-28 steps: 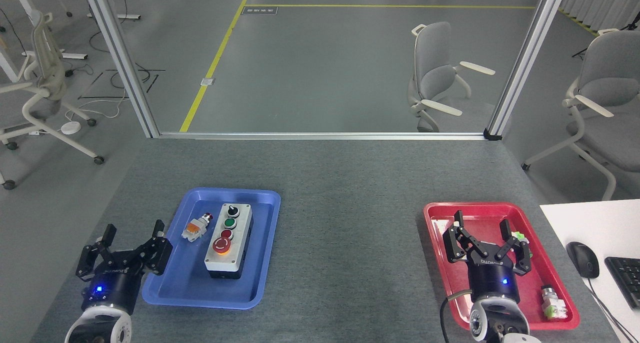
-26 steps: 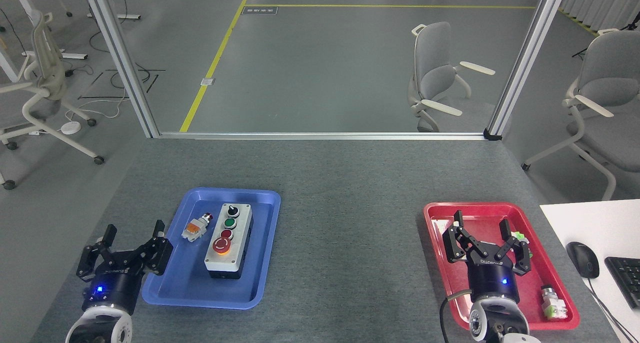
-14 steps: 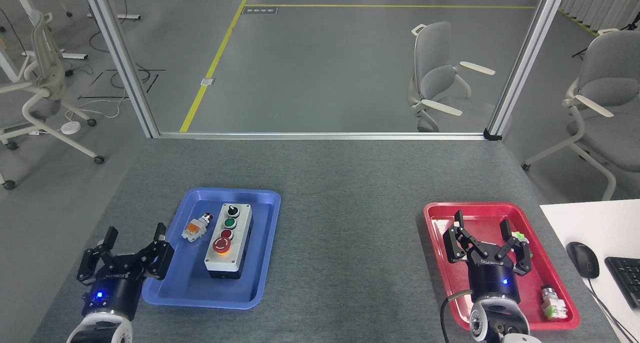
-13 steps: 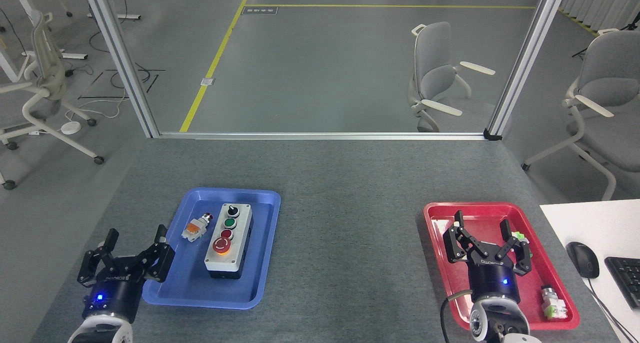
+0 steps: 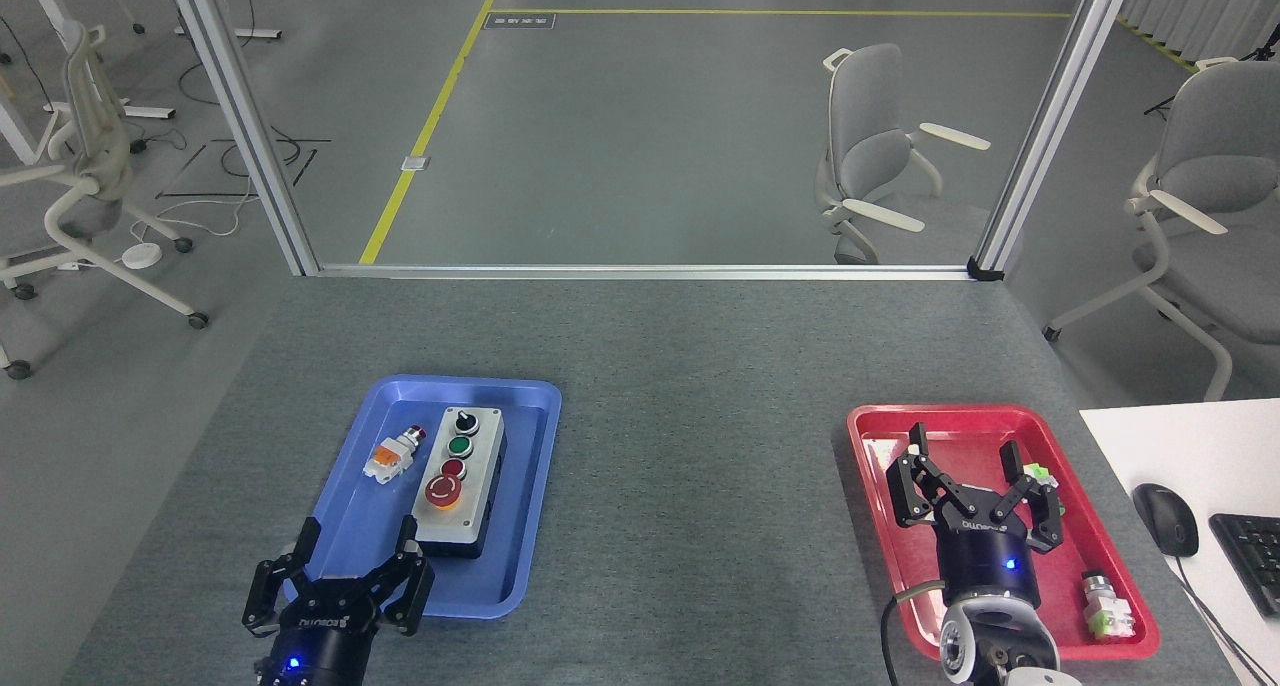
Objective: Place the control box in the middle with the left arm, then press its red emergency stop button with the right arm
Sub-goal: 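Lower the left gripper and grasp the grey control box's near end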
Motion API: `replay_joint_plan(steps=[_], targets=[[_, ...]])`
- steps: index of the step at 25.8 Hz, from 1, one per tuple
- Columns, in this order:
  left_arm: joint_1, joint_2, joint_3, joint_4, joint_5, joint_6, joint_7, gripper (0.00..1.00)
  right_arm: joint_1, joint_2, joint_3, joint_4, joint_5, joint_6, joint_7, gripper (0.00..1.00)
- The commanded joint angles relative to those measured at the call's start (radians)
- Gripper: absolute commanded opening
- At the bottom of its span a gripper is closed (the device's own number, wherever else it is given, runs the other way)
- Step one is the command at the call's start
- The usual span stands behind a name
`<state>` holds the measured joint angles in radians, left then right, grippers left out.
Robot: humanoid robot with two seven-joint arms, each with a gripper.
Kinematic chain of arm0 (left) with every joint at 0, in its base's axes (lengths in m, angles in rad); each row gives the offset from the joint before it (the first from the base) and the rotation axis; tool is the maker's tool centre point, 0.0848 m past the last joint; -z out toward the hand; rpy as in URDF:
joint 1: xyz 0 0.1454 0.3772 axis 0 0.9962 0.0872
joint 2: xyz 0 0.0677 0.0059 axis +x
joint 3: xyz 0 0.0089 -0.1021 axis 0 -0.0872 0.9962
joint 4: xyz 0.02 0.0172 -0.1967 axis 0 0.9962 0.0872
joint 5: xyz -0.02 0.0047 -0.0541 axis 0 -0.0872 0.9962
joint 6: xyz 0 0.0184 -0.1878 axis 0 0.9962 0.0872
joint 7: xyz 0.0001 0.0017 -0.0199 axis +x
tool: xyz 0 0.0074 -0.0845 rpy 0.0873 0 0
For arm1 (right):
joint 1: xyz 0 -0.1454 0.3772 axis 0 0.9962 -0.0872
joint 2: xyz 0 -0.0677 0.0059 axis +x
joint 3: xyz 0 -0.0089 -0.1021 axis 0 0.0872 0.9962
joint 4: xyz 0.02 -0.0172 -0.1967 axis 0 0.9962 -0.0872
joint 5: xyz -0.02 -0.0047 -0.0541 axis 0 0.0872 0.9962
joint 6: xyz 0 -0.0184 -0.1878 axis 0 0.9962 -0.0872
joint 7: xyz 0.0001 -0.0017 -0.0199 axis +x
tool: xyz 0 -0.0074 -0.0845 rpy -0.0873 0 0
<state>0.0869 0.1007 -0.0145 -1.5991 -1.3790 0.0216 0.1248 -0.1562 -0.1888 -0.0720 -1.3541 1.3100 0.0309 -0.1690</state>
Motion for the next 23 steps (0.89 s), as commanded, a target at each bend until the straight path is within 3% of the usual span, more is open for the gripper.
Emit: replay_joint_plan(steps=[1,11,23], targets=[[0.005,-0.052,-0.045,0.004,-0.149,0.069,-0.010,0.99,0.000,0.000,0.000,0.000,0.000,0.000,0.000,0.99],[-0.053,-0.148,-0.094,0.211,-0.278,0.150,-0.016,0.99,0.000,0.000,-0.002,0.001,0.000,0.000,0.000,0.99],[-0.210,-0.157,-0.090,0.446,-0.259,0.196,-0.063,0.99,0.000,0.002,-0.002,0.001,0.000,0.000,0.000,0.99]])
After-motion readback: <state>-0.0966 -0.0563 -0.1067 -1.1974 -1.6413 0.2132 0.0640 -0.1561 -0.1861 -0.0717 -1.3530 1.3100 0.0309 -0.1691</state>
